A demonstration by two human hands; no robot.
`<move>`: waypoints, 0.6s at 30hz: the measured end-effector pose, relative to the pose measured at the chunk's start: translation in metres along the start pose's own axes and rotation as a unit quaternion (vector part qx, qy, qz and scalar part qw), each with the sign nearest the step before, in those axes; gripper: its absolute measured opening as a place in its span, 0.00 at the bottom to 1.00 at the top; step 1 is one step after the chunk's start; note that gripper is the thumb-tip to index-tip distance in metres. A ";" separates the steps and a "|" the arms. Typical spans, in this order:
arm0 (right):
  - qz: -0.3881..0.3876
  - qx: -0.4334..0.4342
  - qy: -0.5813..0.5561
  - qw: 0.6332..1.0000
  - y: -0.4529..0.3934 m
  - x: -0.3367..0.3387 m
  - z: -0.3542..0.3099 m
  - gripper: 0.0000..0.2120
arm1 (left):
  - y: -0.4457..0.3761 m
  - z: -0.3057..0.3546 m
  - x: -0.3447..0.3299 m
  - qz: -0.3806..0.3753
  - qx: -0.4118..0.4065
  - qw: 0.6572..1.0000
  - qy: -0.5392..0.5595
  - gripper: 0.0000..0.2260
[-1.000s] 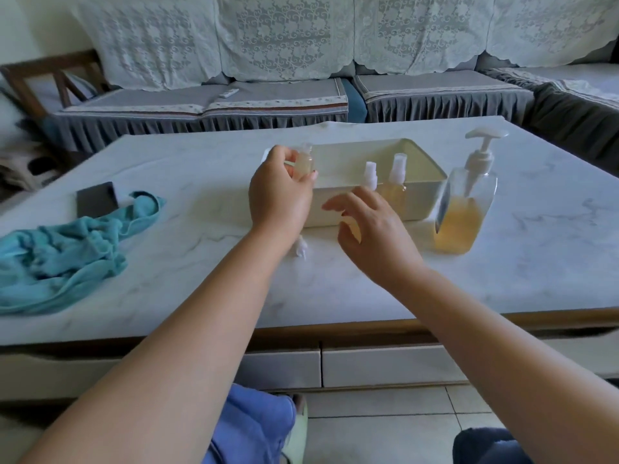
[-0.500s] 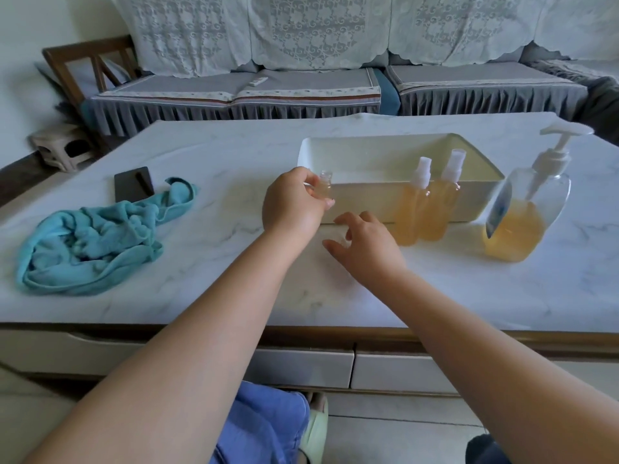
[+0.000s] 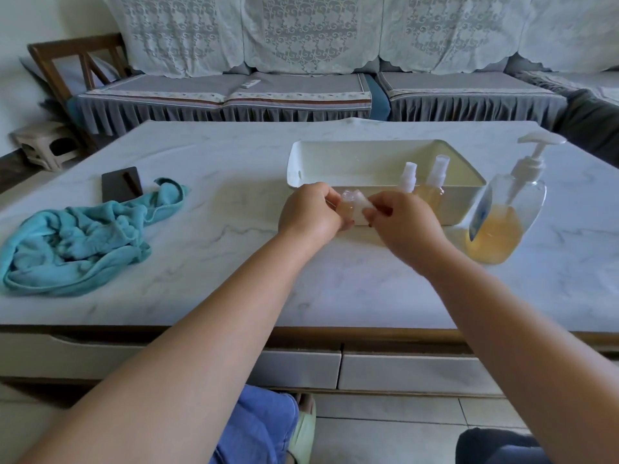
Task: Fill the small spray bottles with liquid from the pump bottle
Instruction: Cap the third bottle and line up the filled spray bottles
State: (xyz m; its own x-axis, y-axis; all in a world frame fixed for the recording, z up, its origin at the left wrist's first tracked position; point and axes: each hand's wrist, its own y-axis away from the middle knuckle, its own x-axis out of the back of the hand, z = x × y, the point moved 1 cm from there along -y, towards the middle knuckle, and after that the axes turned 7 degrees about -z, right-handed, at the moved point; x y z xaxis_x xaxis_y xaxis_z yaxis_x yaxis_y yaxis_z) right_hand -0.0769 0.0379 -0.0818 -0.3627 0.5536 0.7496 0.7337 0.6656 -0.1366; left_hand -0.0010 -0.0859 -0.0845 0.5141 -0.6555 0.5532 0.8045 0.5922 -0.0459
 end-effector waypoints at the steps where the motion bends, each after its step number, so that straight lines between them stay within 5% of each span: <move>1: 0.005 -0.009 -0.038 0.999 0.002 0.009 0.001 0.10 | 0.002 0.002 -0.004 -0.014 -0.001 1.000 0.021 0.05; 8: 0.019 -0.039 -0.354 0.934 0.000 0.051 0.027 0.06 | 0.008 0.013 -0.029 -0.099 0.022 0.993 0.068 0.13; 18: 0.069 0.021 -0.432 0.899 0.002 0.064 0.038 0.04 | 0.013 0.027 -0.046 -0.140 -0.004 0.987 0.082 0.12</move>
State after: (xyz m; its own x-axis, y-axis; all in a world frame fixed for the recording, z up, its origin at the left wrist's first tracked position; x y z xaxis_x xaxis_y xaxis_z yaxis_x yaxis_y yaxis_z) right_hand -0.1199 0.0936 -0.0589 -0.5949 0.8018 -0.0567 0.7897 0.5697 -0.2277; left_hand -0.0224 -0.0348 -0.0882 0.3113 -0.8606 0.4031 0.9241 0.3731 0.0830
